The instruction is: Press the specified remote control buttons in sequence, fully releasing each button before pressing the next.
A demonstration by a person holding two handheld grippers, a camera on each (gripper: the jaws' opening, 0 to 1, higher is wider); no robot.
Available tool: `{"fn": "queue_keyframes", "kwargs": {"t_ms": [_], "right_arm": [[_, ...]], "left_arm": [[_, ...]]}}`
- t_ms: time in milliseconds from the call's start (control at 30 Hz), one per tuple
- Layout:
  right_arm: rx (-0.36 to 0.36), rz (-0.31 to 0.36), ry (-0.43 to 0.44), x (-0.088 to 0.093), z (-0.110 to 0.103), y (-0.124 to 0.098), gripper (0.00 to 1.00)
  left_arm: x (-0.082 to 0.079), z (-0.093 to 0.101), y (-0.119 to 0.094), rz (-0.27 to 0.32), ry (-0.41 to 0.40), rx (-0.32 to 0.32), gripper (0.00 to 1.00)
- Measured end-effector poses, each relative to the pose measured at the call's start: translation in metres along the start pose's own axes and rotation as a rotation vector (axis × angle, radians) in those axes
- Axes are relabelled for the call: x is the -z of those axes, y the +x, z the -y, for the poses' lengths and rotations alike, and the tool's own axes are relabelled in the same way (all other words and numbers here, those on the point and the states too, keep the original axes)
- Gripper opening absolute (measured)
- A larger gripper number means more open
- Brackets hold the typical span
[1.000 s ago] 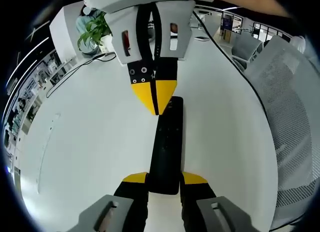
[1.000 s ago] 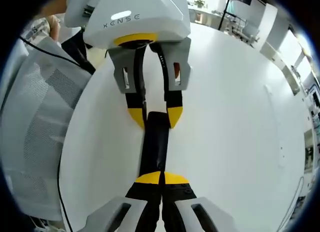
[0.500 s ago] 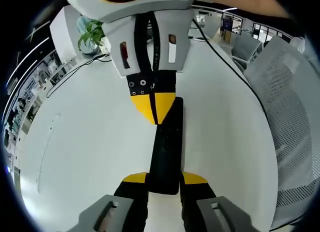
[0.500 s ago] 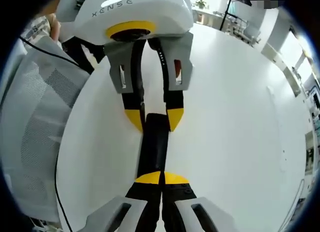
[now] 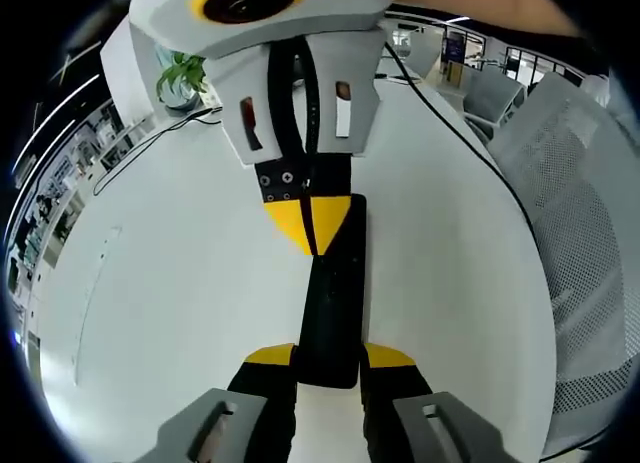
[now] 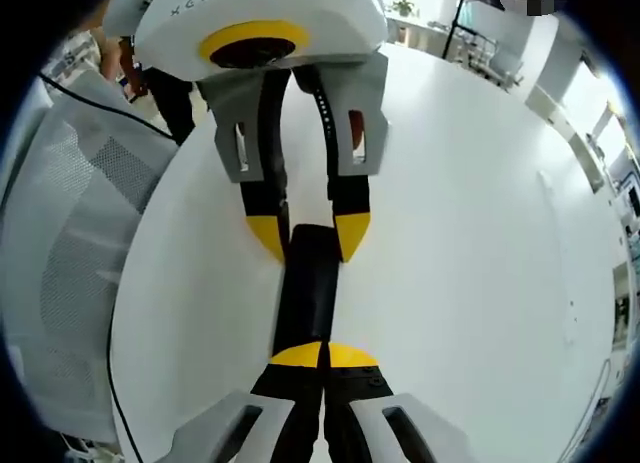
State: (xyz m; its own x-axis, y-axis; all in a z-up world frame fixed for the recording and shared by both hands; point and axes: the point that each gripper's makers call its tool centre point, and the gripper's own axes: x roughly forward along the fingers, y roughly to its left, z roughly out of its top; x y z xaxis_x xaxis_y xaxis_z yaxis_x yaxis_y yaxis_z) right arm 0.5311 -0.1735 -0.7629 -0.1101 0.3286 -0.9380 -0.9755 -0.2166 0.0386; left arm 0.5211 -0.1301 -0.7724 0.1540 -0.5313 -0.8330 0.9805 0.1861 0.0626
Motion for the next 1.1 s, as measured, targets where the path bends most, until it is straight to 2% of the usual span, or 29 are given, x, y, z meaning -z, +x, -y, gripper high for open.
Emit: {"fn": "queue_keyframes", "kwargs": {"t_ms": [1100], "right_arm": [[-0.027, -0.047, 0.003, 0.0006, 0.0002, 0.0073, 0.00]], "left_arm": [[0.0010, -0.0013, 0.0009, 0.014, -0.007, -0.006, 0.23]]}}
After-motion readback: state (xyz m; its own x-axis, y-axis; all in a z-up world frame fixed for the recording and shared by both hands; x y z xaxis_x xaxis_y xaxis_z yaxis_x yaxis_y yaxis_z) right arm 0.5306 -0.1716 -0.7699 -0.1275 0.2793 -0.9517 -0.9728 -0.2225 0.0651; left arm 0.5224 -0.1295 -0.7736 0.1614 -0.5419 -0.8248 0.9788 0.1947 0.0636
